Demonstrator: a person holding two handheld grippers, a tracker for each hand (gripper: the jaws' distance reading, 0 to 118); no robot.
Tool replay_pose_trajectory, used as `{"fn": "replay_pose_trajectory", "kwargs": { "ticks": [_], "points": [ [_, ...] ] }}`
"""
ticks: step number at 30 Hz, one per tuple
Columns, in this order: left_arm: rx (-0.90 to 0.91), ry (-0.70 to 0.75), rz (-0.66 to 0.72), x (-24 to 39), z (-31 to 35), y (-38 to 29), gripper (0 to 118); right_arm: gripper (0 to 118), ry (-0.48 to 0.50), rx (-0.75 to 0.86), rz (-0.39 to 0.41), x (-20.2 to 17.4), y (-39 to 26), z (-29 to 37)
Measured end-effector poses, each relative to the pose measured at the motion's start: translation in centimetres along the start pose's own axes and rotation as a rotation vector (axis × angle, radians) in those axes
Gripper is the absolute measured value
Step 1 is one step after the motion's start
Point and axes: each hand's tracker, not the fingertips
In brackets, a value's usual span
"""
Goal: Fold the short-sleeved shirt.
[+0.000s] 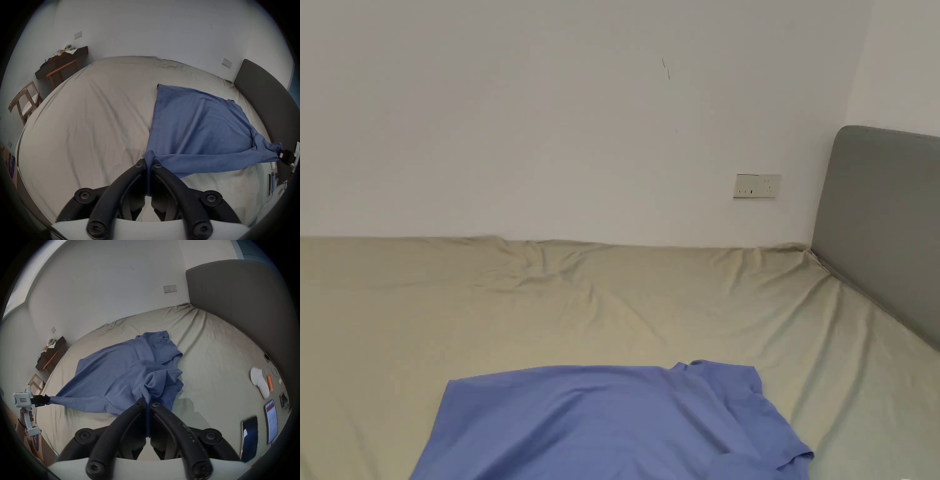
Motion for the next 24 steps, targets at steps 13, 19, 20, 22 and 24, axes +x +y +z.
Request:
{"fn": "replay_pose_trajectory", "kwargs": {
  "ticks": [13, 19, 20, 22, 24],
  "points": [
    [0.026, 0.033, 0.108, -3.4, 8.1, -11.3, 4, 5, -0.07, -0.051, -0.105, 3.1, -11.9, 7.3],
    [-0.017, 0.056, 0.084, -4.1, 7.2, -15.3, 4, 5, -0.107, -0.113, -0.137, 3.5, -16.1, 6.7],
    [-0.031, 0.057, 0.115, -4.3, 6.7, -15.8, 4, 6, -0.114, -0.127, -0.13, 3.5, -16.5, 6.3],
    [-0.053, 0.057, 0.149, -4.5, 5.9, -16.3, 4, 7, -0.135, -0.132, -0.12, 3.2, -17.0, 5.6],
    [-0.068, 0.057, 0.156, -4.5, 5.3, -16.6, 20, 32, -0.181, -0.156, -0.096, 3.2, -17.1, 5.1]
  ]
}}
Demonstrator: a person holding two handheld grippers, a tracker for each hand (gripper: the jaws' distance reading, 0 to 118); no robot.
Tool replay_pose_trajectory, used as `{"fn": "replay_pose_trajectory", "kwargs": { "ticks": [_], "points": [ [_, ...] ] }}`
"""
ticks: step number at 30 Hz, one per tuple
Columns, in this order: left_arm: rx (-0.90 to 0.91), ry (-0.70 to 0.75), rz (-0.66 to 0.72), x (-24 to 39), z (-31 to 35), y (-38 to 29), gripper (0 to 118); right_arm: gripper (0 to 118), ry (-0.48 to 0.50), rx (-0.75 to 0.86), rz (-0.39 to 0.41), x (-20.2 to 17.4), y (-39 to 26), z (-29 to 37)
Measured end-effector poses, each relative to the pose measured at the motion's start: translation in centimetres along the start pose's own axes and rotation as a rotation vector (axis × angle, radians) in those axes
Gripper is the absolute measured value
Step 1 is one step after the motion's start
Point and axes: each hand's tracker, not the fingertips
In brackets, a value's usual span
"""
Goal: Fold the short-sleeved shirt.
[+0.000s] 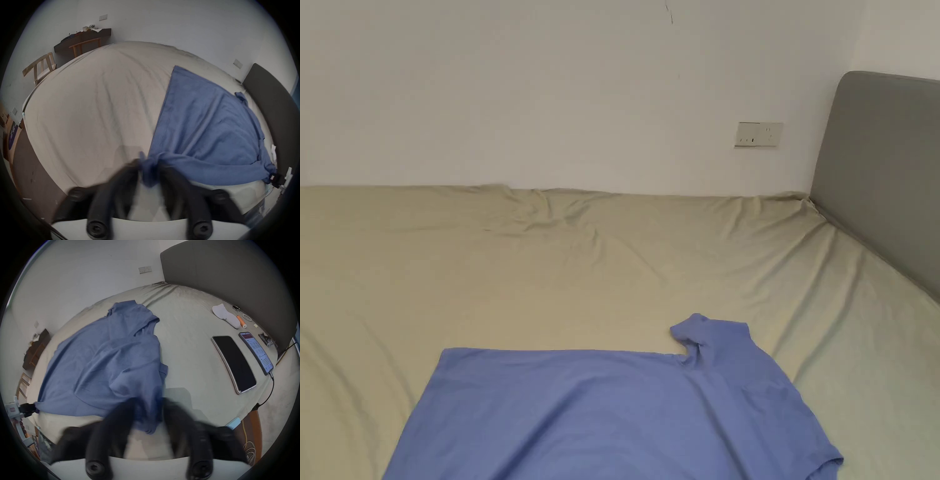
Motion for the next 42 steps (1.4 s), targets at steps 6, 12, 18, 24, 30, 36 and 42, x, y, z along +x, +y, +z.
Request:
{"fn": "replay_pose_trajectory", "kwargs": {
  "ticks": [6, 12, 18, 24, 30, 36, 42],
  "points": [
    [0.056, 0.006, 0.031, -0.9, 3.5, -0.6, 79, 97, -0.012, 0.025, -0.041, 0.3, -0.2, 2.4],
    [0.138, 0.039, -0.012, 0.1, 7.0, -0.8, 0, 1, -0.016, 0.122, -0.025, -1.3, -0.8, 6.1],
    [0.074, -0.025, 0.073, -0.1, 4.5, -1.4, 56, 1, 0.058, 0.071, -0.07, -1.8, -1.7, 6.0],
    [-0.002, -0.048, 0.028, -0.4, 0.5, -1.9, 82, 1, 0.065, 0.058, -0.068, -1.9, -2.3, 6.0],
    [-0.067, -0.026, 0.023, 1.2, -1.7, -0.9, 36, 2, 0.013, 0.061, -0.054, -2.0, -2.2, 6.0],
    [-0.073, -0.049, 0.046, 2.1, -1.6, -1.7, 9, 72, -0.114, 0.074, -0.053, -1.8, -2.0, 4.0],
    [-0.067, -0.064, 0.082, 1.8, -1.4, -1.7, 9, 64, -0.081, 0.019, -0.166, -0.2, -1.3, 0.5]
  ]
}}
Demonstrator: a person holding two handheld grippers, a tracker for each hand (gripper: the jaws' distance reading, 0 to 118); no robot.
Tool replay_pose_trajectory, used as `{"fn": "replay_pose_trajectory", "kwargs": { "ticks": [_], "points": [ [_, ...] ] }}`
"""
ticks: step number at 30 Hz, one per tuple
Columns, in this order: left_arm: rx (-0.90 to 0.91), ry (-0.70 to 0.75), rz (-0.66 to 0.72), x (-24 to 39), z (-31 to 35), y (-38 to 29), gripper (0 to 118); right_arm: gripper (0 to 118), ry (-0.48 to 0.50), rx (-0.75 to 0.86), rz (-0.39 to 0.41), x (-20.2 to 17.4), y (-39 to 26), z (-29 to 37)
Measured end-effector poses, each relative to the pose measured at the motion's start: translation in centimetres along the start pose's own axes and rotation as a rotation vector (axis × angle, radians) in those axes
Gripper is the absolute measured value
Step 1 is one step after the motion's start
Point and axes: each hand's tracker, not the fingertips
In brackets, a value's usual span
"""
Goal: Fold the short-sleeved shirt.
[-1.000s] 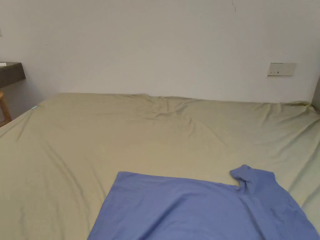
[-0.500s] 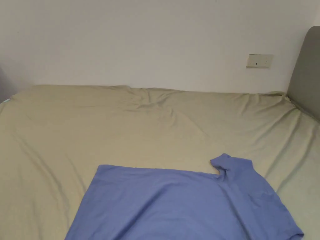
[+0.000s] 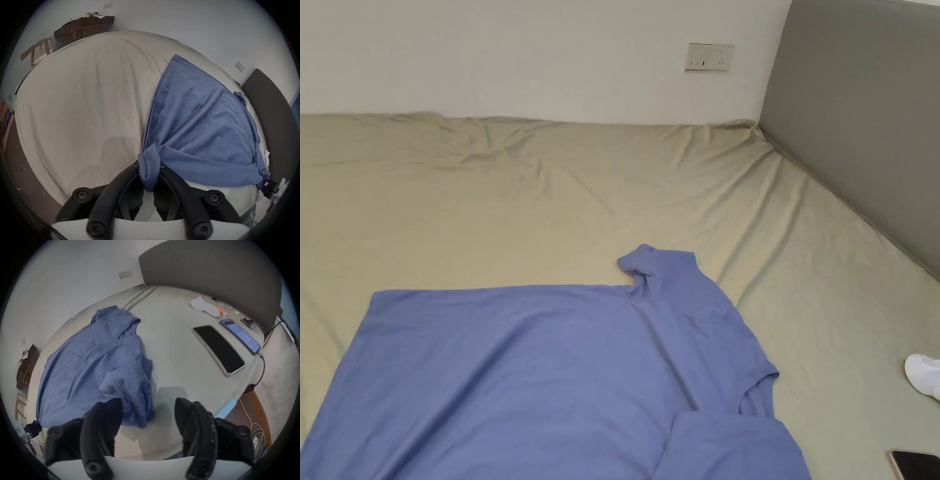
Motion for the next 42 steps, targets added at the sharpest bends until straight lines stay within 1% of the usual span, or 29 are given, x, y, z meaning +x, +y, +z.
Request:
{"fn": "replay_pose_trajectory", "kwargs": {
  "ticks": [1, 2, 3, 4, 5, 6, 7, 8, 12, 14, 19, 20, 22, 24, 27, 28, 29, 30, 31, 32, 33, 34, 35, 36, 37, 38, 39, 41, 42],
  "points": [
    [0.0, 0.0, -0.001, 0.1, 0.0, 0.0, 9, 46, 0.013, -0.036, 0.015, 0.0, 0.0, -0.7],
    [-0.001, 0.002, -0.001, 0.2, 0.1, 0.0, 9, 22, 0.034, -0.06, 0.021, -0.1, -0.1, -1.3],
    [-0.001, 0.004, 0.002, 0.3, 0.2, 0.1, 9, 7, 0.048, -0.08, 0.027, -0.1, -0.2, -1.7],
    [-0.001, 0.007, 0.012, 0.3, 0.3, 0.2, 9, 7, 0.09, -0.085, 0.006, -0.2, -0.3, -1.8],
    [-0.003, 0.007, 0.031, 0.3, 0.4, 0.4, 9, 7, 0.056, -0.083, 0.027, -0.6, -0.1, -1.5],
    [-0.01, 0.005, 0.057, 0.3, 0.6, 0.7, 9, 7, 0.027, -0.08, 0.088, -0.9, 0.2, -1.2],
    [-0.021, -0.001, 0.083, 0.3, 0.8, 1.1, 9, 7, 0.013, -0.063, 0.12, -1.3, 0.7, -0.8],
    [-0.028, 0.002, 0.081, 0.5, 1.0, 1.8, 9, 7, 0.011, -0.044, 0.13, -1.6, 1.3, -0.2],
    [0.055, -0.036, -0.02, 2.5, 2.0, 5.5, 9, 7, 0.091, 0.042, 0.105, -3.0, 6.0, 1.3],
    [0.086, -0.049, -0.056, 3.6, 1.7, 7.8, 9, 7, 0.116, 0.092, 0.109, -4.1, 9.2, 1.0],
    [0.11, -0.054, -0.087, 6.5, -2.7, 14.4, 9, 7, 0.098, 0.158, 0.182, -7.3, 15.4, -3.6],
    [0.106, -0.047, -0.086, 5.2, -5.5, 16.0, 9, 7, 0.087, 0.153, 0.187, -8.0, 16.3, -4.8],
    [0.103, -0.045, -0.082, 5.2, -7.6, 17.9, 9, 7, 0.085, 0.148, 0.199, -8.9, 17.9, -6.8],
    [0.105, -0.036, -0.084, 7.4, -8.0, 18.8, 9, 7, 0.087, 0.139, 0.206, -9.7, 19.0, -8.7],
    [0.102, -0.014, -0.106, 8.6, -9.7, 20.0, 9, 7, 0.066, 0.117, 0.228, -10.5, 19.6, -11.2],
    [0.096, -0.012, -0.117, 9.0, -10.1, 20.3, 9, 8, 0.055, 0.11, 0.235, -10.7, 19.6, -11.9],
    [0.084, -0.002, -0.135, 9.4, -10.6, 20.3, 10, 16, 0.045, 0.104, 0.239, -10.7, 19.6, -12.7],
    [0.075, 0.012, -0.15, 9.6, -11.0, 20.2, 13, 41, 0.037, 0.108, 0.236, -10.7, 19.4, -13.2],
    [0.072, 0.032, -0.163, 9.9, -11.3, 20.1, 21, 65, 0.024, 0.118, 0.233, -10.5, 19.2, -13.8],
    [0.078, 0.055, -0.176, 10.0, -11.2, 19.7, 39, 75, 0.017, 0.118, 0.231, -10.3, 19.1, -14.1],
    [0.081, 0.066, -0.176, 9.9, -11.0, 19.3, 67, 74, 0.021, 0.115, 0.219, -10.1, 18.9, -14.0],
    [0.079, 0.061, -0.172, 9.6, -10.6, 18.9, 76, 74, 0.04, 0.122, 0.176, -9.6, 18.7, -13.4],
    [0.08, 0.04, -0.149, 9.1, -9.8, 18.3, 77, 74, 0.065, 0.147, 0.132, -9.0, 18.4, -12.6],
    [0.089, 0.001, -0.112, 8.2, -8.8, 18.2, 72, 74, 0.088, 0.167, 0.096, -8.4, 18.1, -11.8],
    [0.115, -0.02, -0.068, 7.5, -7.4, 17.5, 57, 74, 0.108, 0.197, 0.062, -7.8, 17.5, -10.4],
    [0.172, -0.022, -0.03, 6.9, -5.7, 16.4, 30, 74, 0.117, 0.21, 0.052, -7.3, 16.9, -9.2],
    [0.209, -0.018, -0.028, 6.6, -4.3, 15.5, 0, 70, 0.122, 0.217, 0.053, -6.7, 16.3, -8.1],
    [0.218, 0.04, -0.038, 5.7, -1.8, 14.2, 0, 55, 0.131, 0.22, 0.064, -6.0, 14.4, -5.8],
    [0.215, 0.037, -0.05, 5.4, -0.9, 13.4, 0, 37, 0.137, 0.217, 0.071, -5.7, 13.6, -5.0]
  ]
}}
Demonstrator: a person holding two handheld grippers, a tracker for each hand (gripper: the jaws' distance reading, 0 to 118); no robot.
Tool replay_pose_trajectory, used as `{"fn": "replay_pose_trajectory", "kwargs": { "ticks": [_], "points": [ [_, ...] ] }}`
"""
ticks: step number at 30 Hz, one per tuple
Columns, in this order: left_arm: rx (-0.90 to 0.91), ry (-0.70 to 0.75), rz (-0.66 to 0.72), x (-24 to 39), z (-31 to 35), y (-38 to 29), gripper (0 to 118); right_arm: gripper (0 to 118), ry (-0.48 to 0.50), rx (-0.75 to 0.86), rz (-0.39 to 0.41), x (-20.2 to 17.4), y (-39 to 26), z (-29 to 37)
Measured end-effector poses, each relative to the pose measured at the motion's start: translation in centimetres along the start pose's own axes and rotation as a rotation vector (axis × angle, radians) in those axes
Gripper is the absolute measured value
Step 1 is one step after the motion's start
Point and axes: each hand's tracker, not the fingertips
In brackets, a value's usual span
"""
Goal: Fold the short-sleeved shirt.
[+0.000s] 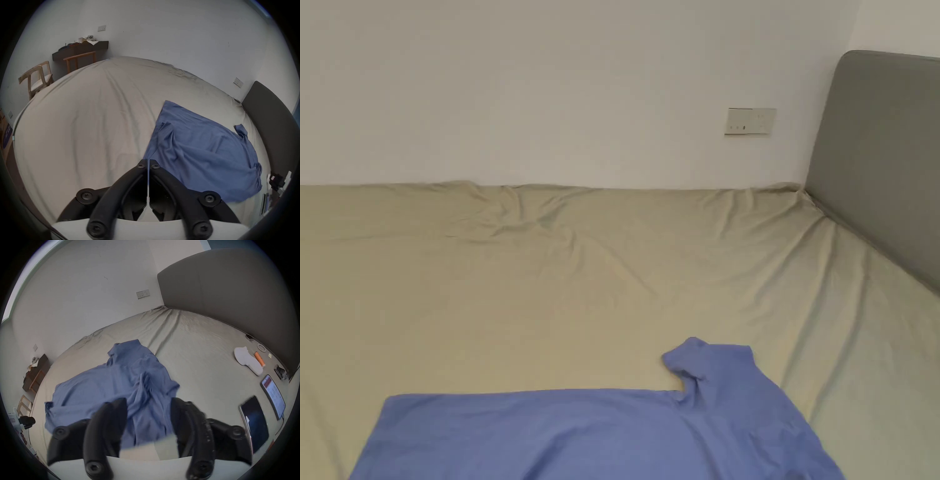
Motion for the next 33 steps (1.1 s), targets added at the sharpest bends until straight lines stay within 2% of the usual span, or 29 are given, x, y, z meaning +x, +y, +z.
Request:
{"fn": "replay_pose_trajectory", "kwargs": {
  "ticks": [1, 3, 4, 10, 11, 12, 14, 15, 20, 24, 25, 26, 27, 29, 30, 31, 33],
  "points": [
    [-0.006, -0.006, -0.006, -0.3, 1.0, -0.7, 0, 15, 0.001, -0.006, 0.005, 0.1, -0.8, 1.1],
    [-0.024, -0.005, -0.014, -1.0, 2.1, -1.7, 0, 2, -0.009, -0.017, 0.01, 0.0, -2.5, 2.8],
    [-0.04, -0.019, -0.01, -1.3, 2.7, -2.5, 0, 2, -0.03, -0.016, -0.005, 0.0, -3.5, 3.8],
    [-0.086, -0.052, -0.005, -3.1, 1.7, -4.0, 0, 2, -0.004, -0.111, -0.068, 0.5, -7.0, 6.5],
    [-0.066, -0.059, 0.002, -3.2, 1.1, -3.7, 4, 2, -0.002, -0.121, -0.073, 0.3, -7.5, 6.5],
    [-0.045, -0.061, 0.011, -3.3, 0.7, -3.3, 20, 2, 0.002, -0.131, -0.072, 0.3, -7.6, 6.6],
    [-0.042, -0.103, 0.022, -3.3, -1.2, -2.1, 59, 2, 0.004, -0.136, -0.061, 0.2, -7.5, 7.0],
    [-0.066, -0.119, 0.016, -3.2, -2.2, -1.5, 71, 2, 0.002, -0.132, -0.057, -0.2, -7.5, 7.1],
    [-0.091, -0.098, -0.011, -2.0, -8.0, 0.3, 69, 2, -0.008, -0.094, -0.075, -0.6, -6.7, 6.9],
    [-0.244, -0.091, -0.036, -1.1, -10.5, -0.4, 68, 2, -0.001, -0.102, -0.096, -0.8, -6.4, 6.6],
    [-0.154, -0.072, -0.109, -0.6, -9.9, -0.6, 68, 2, 0.0, -0.102, -0.087, -1.0, -6.4, 6.5],
    [-0.144, -0.075, -0.163, -0.1, -9.1, -1.3, 68, 3, -0.003, -0.102, -0.072, -1.0, -6.3, 6.2],
    [-0.154, -0.068, -0.193, 0.1, -9.2, -1.7, 64, 7, -0.008, -0.104, -0.063, -0.8, -6.4, 5.8],
    [-0.12, -0.027, -0.277, 0.6, -9.2, -2.7, 55, 7, -0.036, -0.138, -0.062, -0.5, -6.4, 3.9],
    [-0.118, -0.002, -0.299, 0.8, -8.9, -2.9, 46, 11, -0.067, -0.163, -0.068, -0.4, -6.4, 3.0],
    [-0.124, 0.0, -0.278, 1.0, -8.8, -2.9, 35, 21, -0.084, -0.161, -0.069, -0.3, -6.1, 2.3],
    [-0.165, -0.008, -0.199, 0.8, -8.7, -2.1, 26, 29, -0.102, -0.15, -0.051, -0.5, -5.7, 1.1]
  ]
}}
